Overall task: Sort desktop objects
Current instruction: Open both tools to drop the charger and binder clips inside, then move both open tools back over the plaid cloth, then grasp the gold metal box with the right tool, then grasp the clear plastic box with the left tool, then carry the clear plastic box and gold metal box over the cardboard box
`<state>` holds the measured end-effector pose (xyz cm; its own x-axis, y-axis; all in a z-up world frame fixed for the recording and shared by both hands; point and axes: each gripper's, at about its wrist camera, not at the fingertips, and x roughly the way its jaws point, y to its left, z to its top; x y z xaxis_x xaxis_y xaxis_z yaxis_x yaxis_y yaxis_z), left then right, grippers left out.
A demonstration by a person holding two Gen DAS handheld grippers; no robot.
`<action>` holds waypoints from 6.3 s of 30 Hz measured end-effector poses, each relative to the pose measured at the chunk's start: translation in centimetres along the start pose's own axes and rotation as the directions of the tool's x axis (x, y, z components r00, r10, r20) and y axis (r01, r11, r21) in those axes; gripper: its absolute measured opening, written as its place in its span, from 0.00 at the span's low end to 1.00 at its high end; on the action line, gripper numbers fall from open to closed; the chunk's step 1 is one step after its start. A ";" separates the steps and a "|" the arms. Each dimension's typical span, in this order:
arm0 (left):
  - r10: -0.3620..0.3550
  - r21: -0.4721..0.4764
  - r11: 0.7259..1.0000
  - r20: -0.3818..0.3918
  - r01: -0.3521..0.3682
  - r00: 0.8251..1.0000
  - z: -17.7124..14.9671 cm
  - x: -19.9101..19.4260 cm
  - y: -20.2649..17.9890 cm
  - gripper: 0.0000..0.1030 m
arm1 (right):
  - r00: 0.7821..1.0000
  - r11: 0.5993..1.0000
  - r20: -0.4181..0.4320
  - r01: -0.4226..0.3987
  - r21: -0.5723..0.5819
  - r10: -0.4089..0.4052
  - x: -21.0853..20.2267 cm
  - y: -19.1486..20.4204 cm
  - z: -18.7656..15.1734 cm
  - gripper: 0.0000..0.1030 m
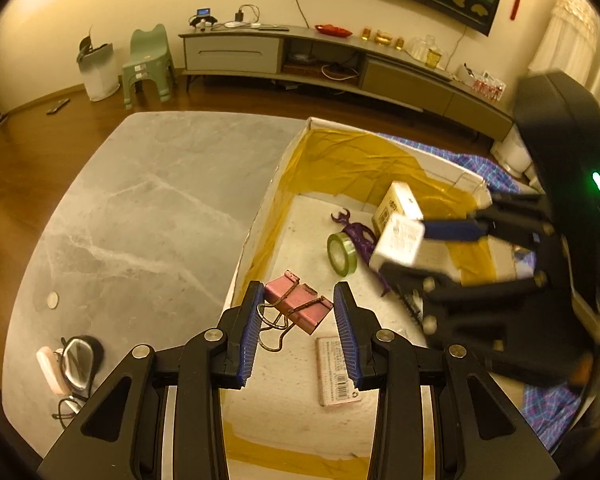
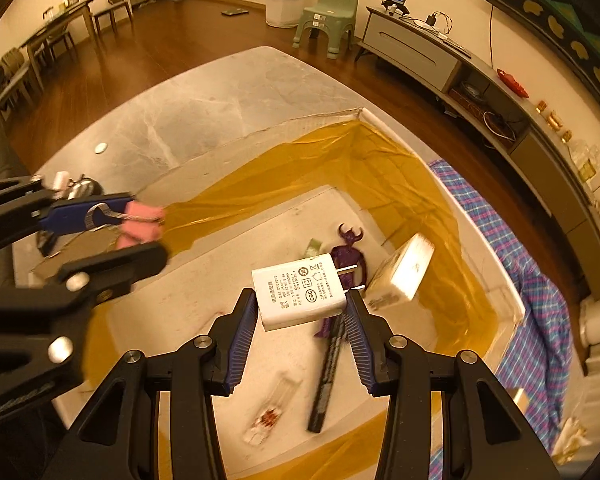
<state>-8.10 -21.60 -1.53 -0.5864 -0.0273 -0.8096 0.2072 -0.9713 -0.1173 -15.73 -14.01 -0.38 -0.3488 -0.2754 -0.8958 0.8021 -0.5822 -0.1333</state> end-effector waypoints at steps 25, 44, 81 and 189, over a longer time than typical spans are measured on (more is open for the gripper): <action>0.064 0.074 0.995 -0.044 -0.061 0.997 -0.5 1.8 -0.4 0.38 | 0.992 0.989 -0.076 -0.087 0.119 0.096 6.6 -1.7 4.8 0.45; 0.042 0.041 0.998 -0.027 -0.041 0.999 -0.3 1.1 0.3 0.39 | 0.991 0.981 -0.066 -0.106 0.165 0.119 5.3 -2.6 3.4 0.49; -0.004 0.162 0.987 0.134 -0.018 0.991 -1.4 -6.7 -6.9 0.40 | 1.000 1.000 0.005 -0.007 -0.018 0.008 -5.7 -1.2 -7.2 0.57; -0.155 0.207 0.965 -0.043 0.161 0.987 -8.4 2.0 -27.7 0.52 | 0.982 0.834 0.183 -0.060 0.548 -0.049 -8.8 -16.5 -32.3 0.48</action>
<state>-8.46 7.21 -4.71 -0.5770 0.1342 -0.8056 -0.0570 -0.9906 -0.1242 -10.23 22.76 -3.97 -0.4705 -0.3819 -0.7955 0.4249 -0.8882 0.1751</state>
